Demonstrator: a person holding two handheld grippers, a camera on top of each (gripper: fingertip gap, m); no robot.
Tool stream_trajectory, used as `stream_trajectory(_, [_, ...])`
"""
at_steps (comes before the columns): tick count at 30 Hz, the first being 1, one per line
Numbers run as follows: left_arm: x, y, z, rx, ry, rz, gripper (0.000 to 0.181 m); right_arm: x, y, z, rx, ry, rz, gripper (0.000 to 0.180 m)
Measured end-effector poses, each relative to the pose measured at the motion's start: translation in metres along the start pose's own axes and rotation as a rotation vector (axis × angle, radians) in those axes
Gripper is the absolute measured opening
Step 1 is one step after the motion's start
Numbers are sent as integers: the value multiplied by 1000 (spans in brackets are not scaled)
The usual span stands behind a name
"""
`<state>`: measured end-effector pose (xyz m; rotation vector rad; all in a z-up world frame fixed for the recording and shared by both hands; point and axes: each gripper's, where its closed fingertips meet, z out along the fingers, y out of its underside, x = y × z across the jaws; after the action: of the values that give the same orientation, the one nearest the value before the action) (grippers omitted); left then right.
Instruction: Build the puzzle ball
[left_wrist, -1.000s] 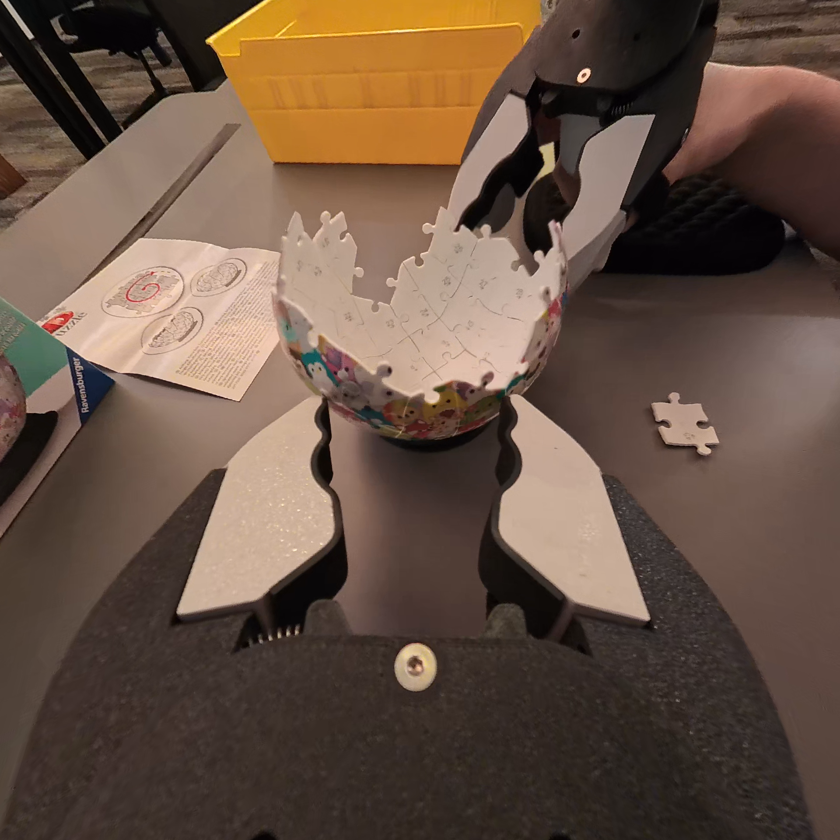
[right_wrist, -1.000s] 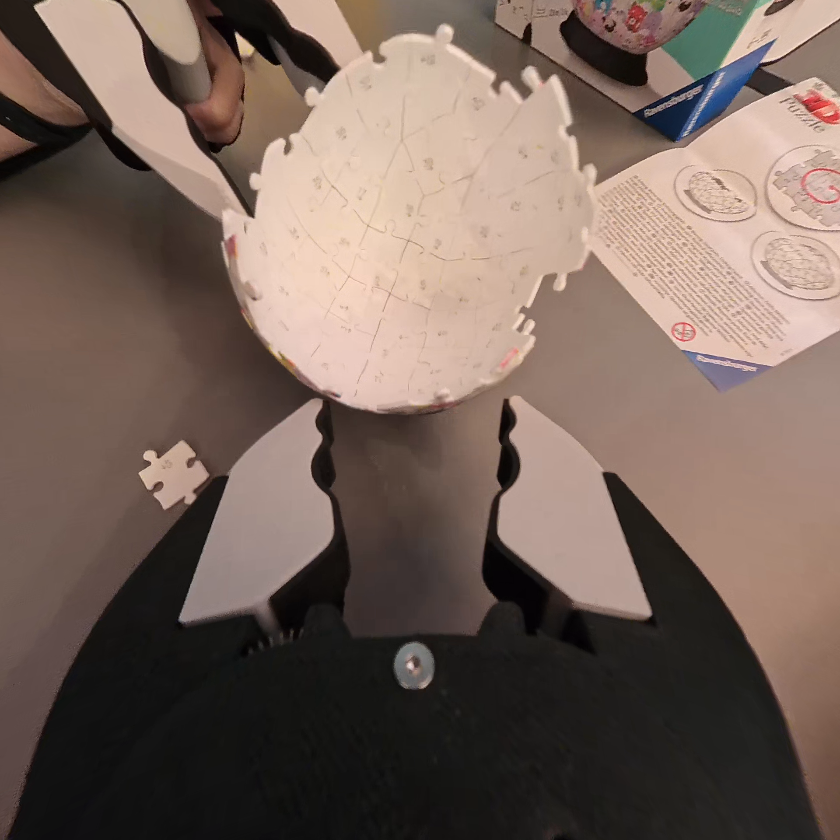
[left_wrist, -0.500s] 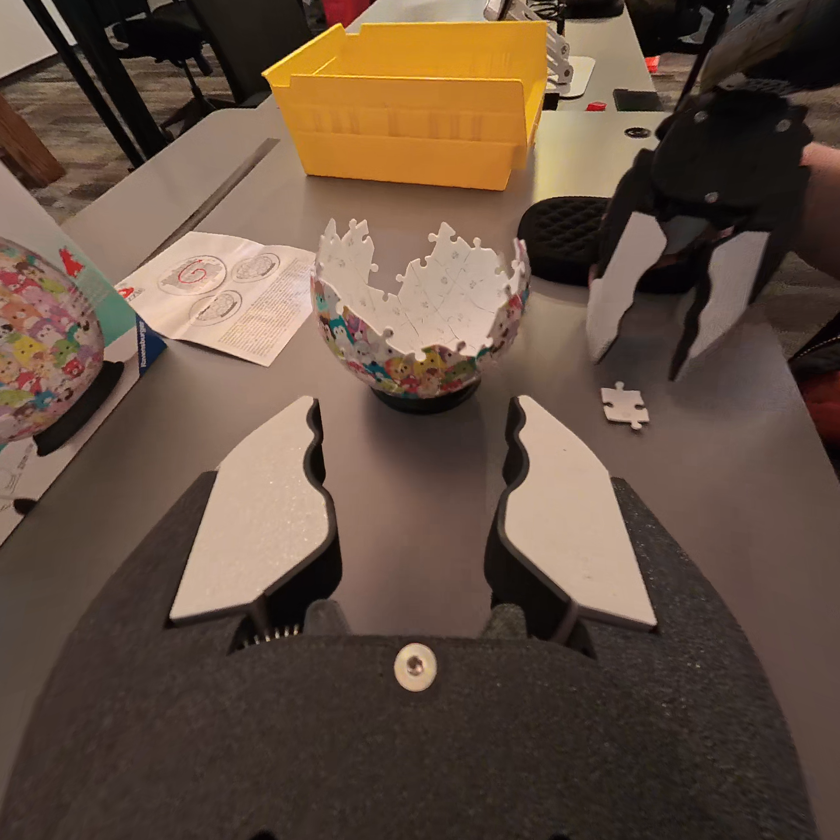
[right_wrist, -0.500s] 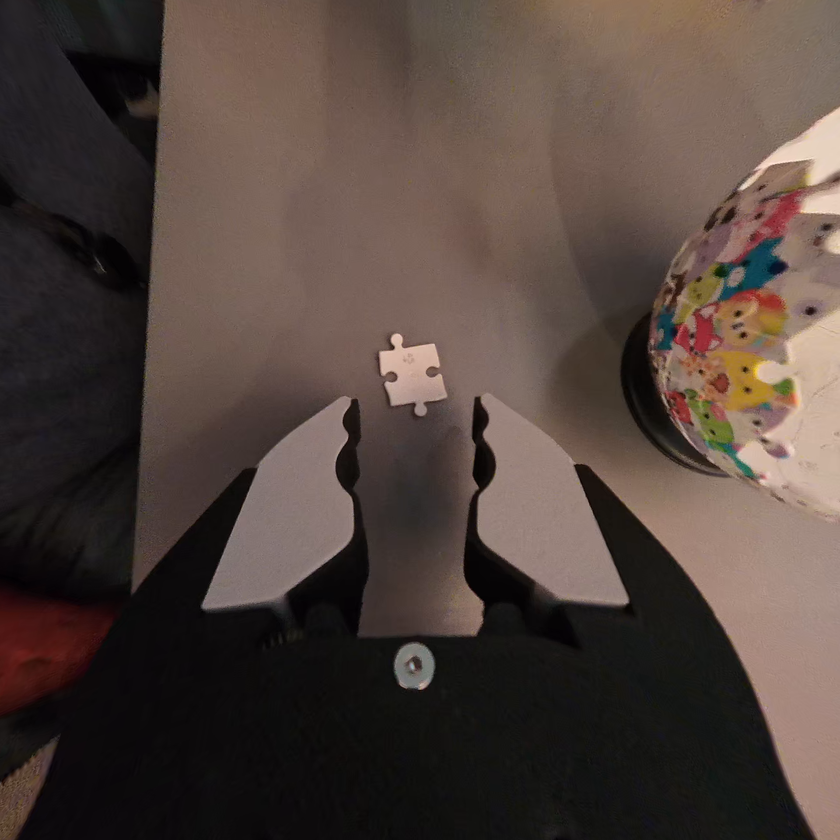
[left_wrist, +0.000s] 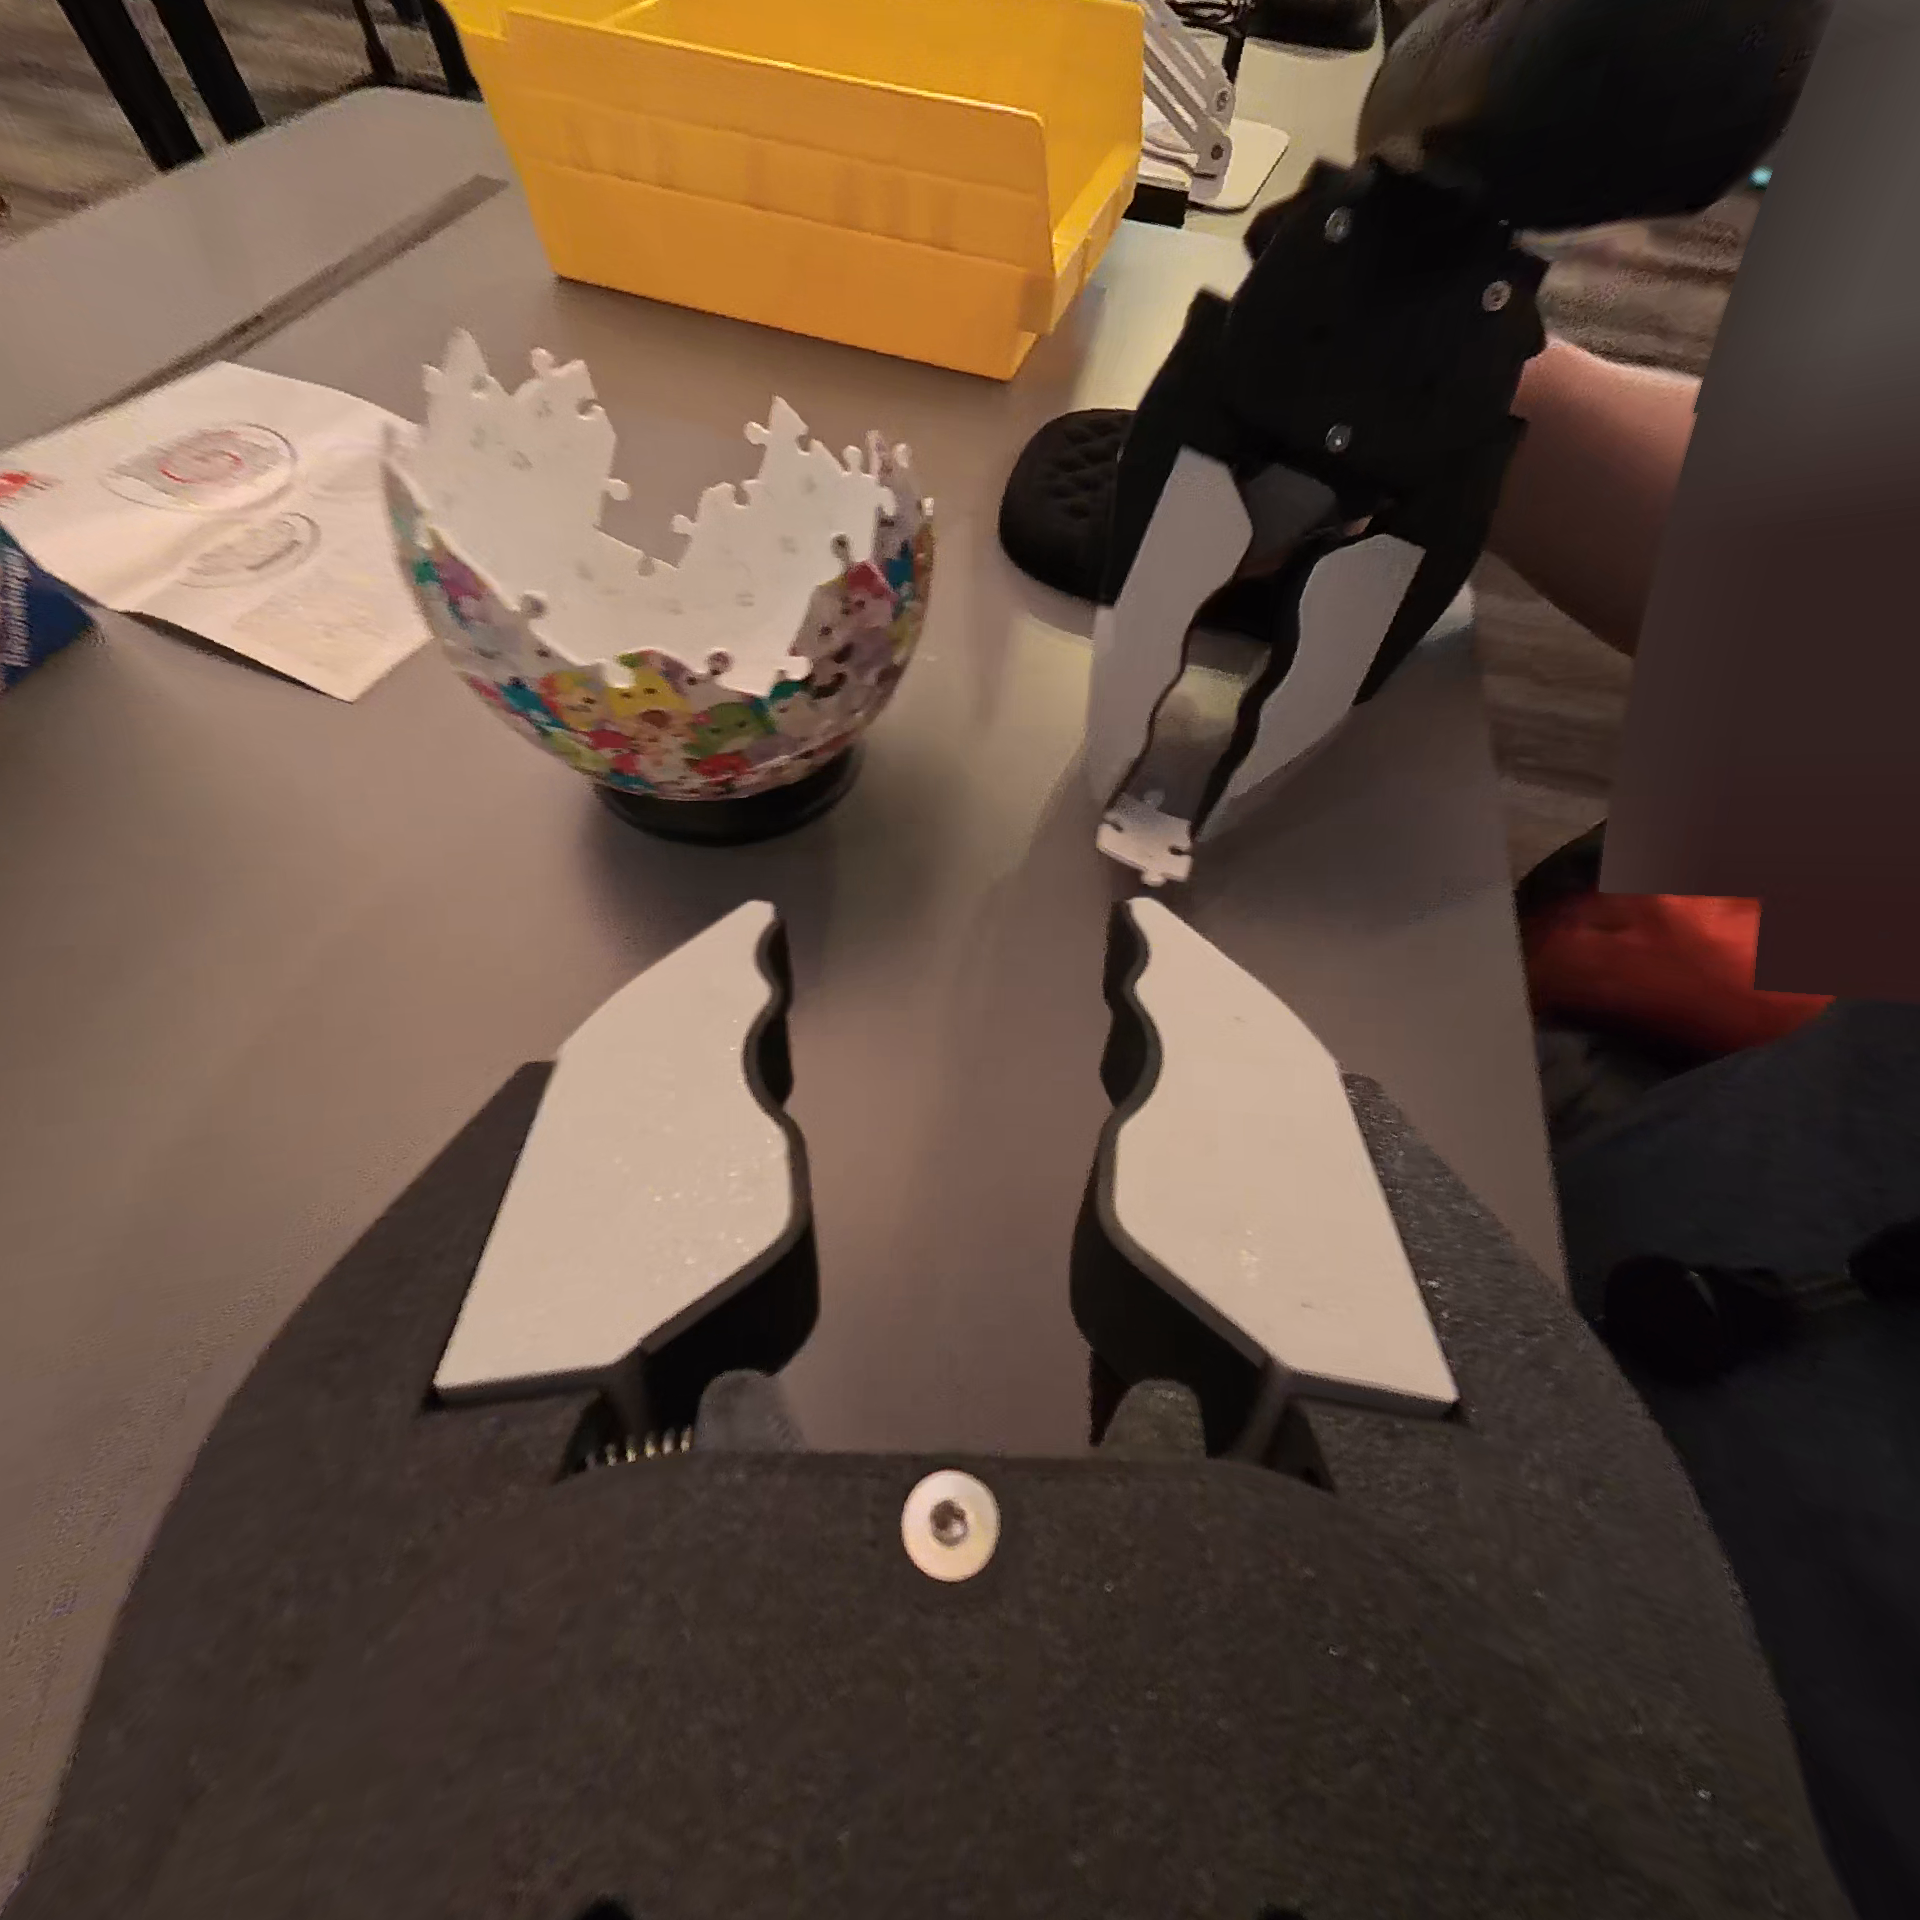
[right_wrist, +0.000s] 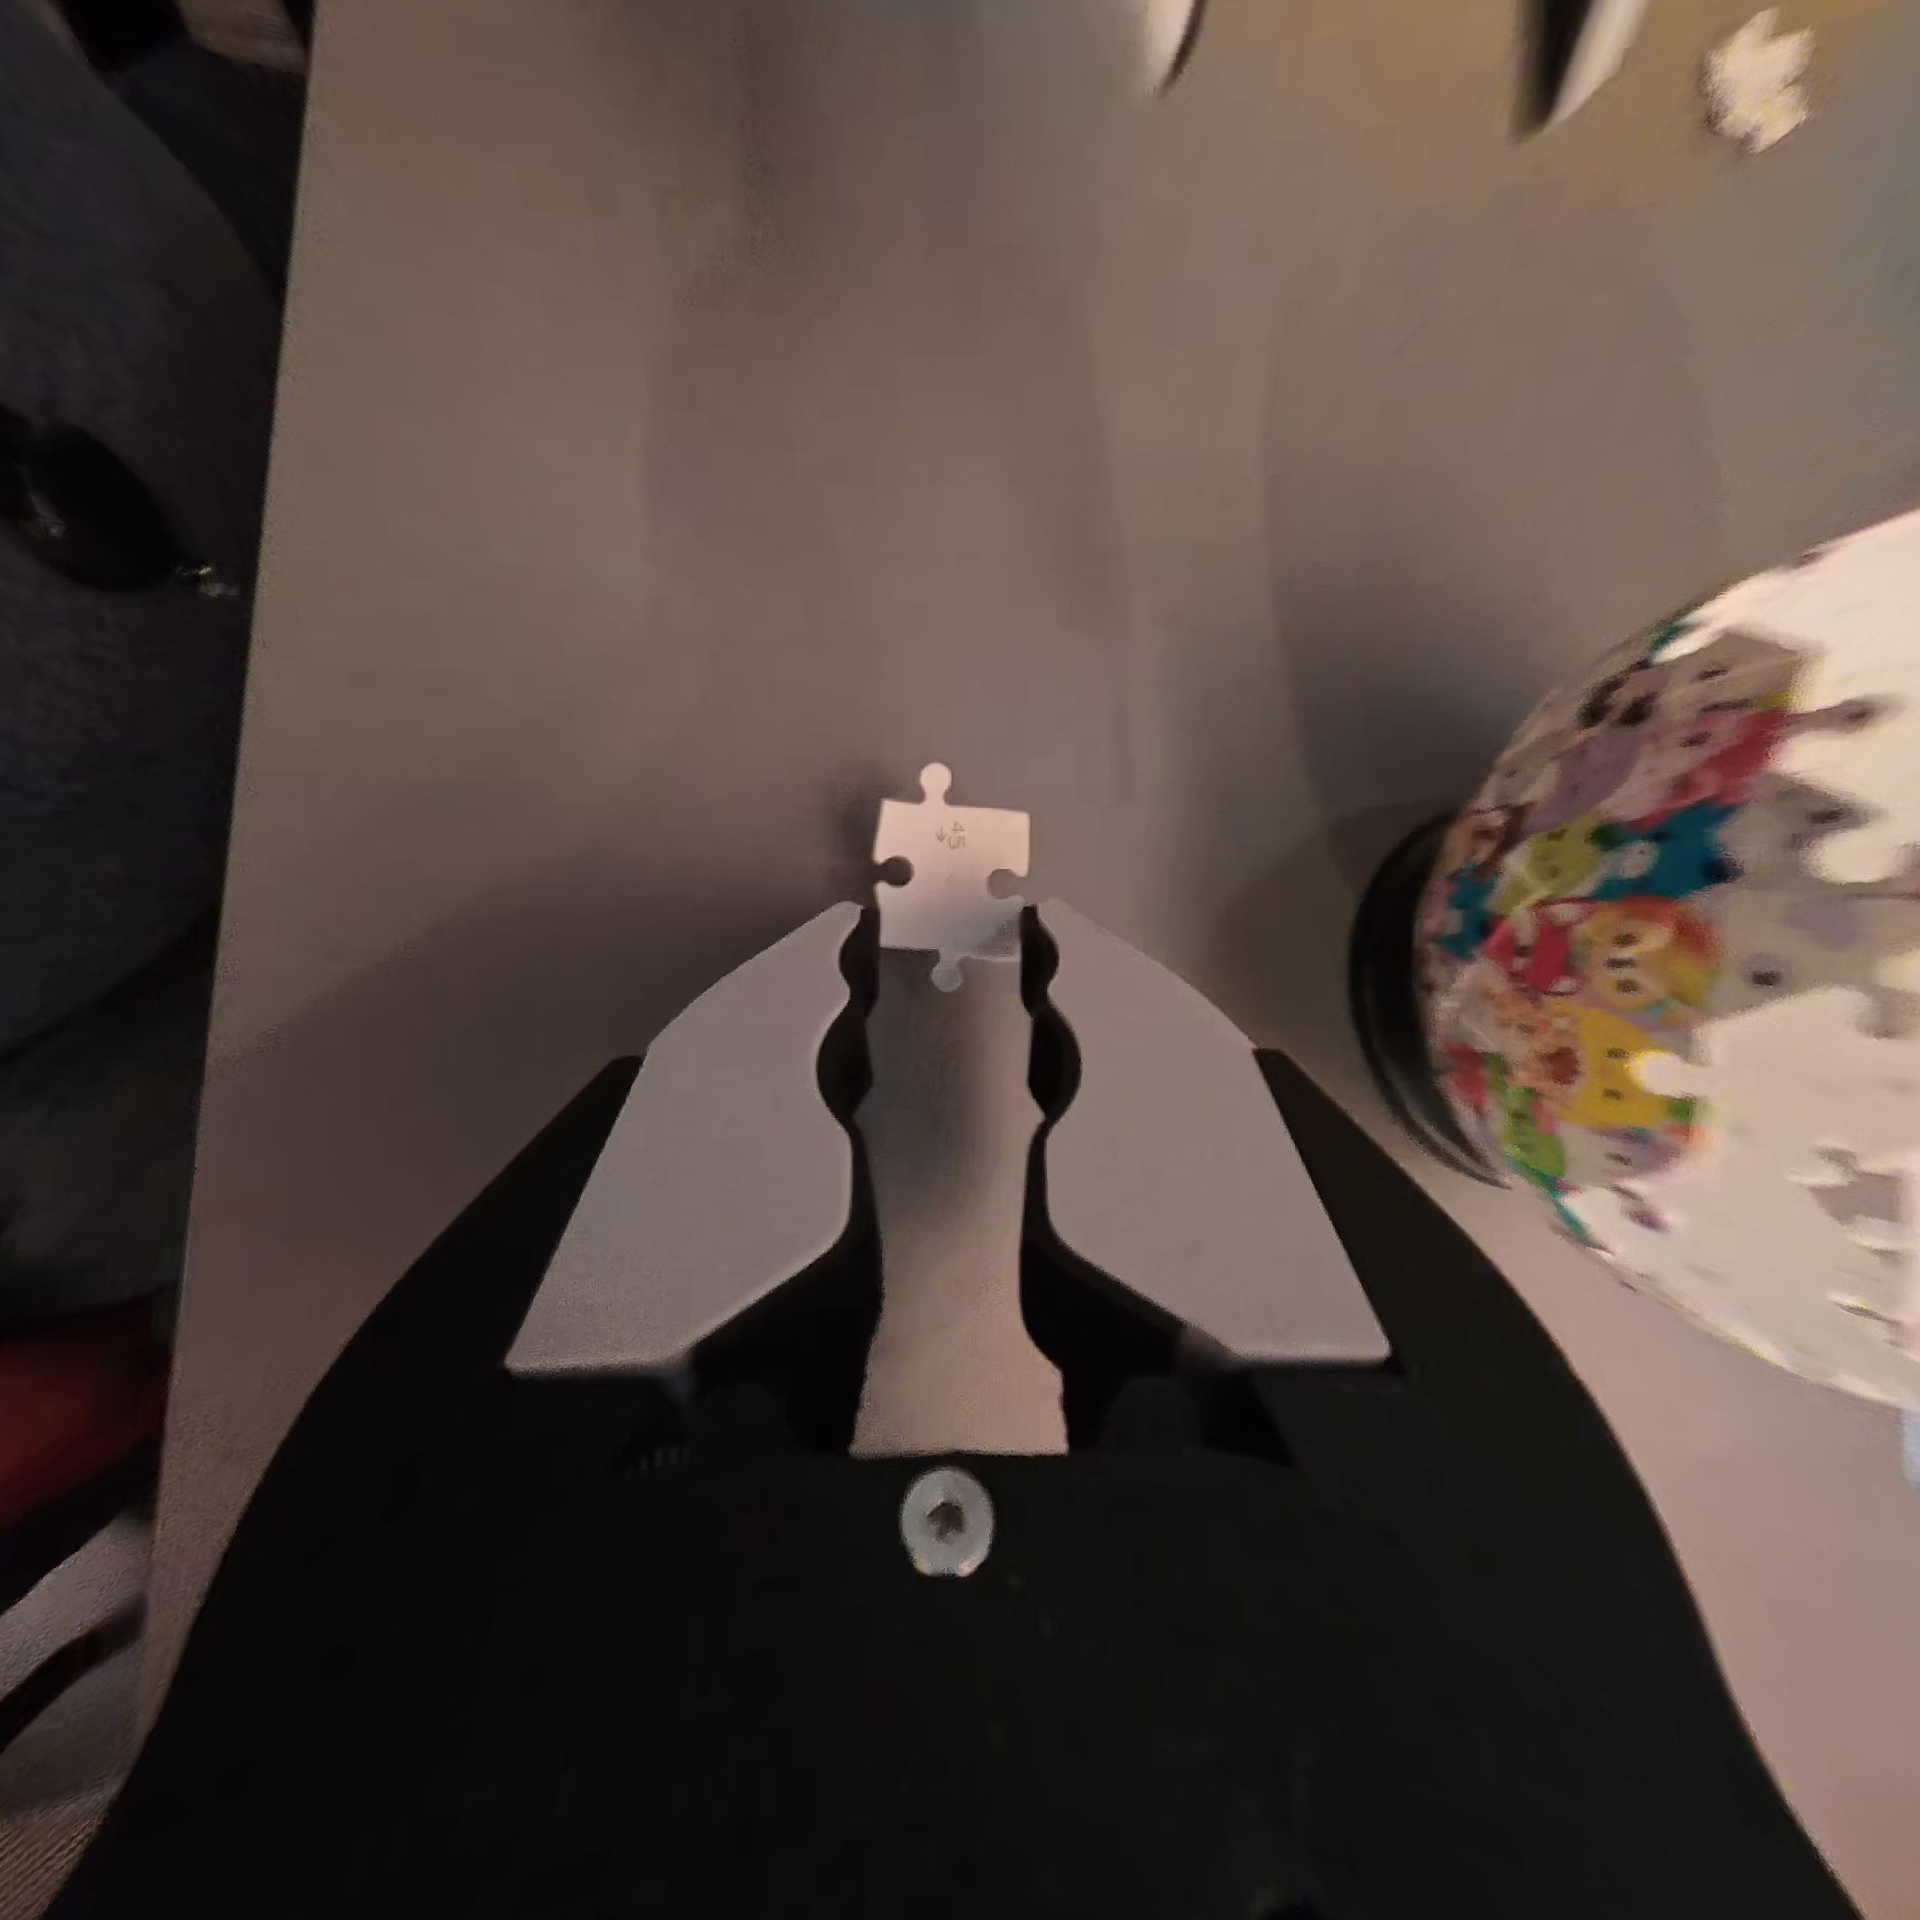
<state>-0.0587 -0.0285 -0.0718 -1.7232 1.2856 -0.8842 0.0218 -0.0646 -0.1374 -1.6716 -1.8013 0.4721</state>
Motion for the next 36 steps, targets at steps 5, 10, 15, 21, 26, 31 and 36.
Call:
stream_trajectory(5, [31,-20,22,81,92,-137,39,28,-34,-40,23,342,-184,27])
stream_trajectory(10, [40,-44,33,74,186,-283,38,33,-58,-62,29,500,-316,27])
stream_trajectory(15, [42,-53,37,-1,214,-278,14,39,-60,-69,16,585,-361,27])
stream_trajectory(21, [50,-54,46,-45,282,-338,4,40,-63,-75,45,636,-386,27])
stream_trajectory(26, [54,-59,45,-4,380,-427,3,40,-63,-78,84,639,-417,27])
stream_trajectory(31, [53,-63,41,32,414,-451,7,38,-65,-77,103,630,-443,27])
stream_trajectory(36, [52,-59,41,12,394,-434,5,34,-68,-72,123,609,-451,27])
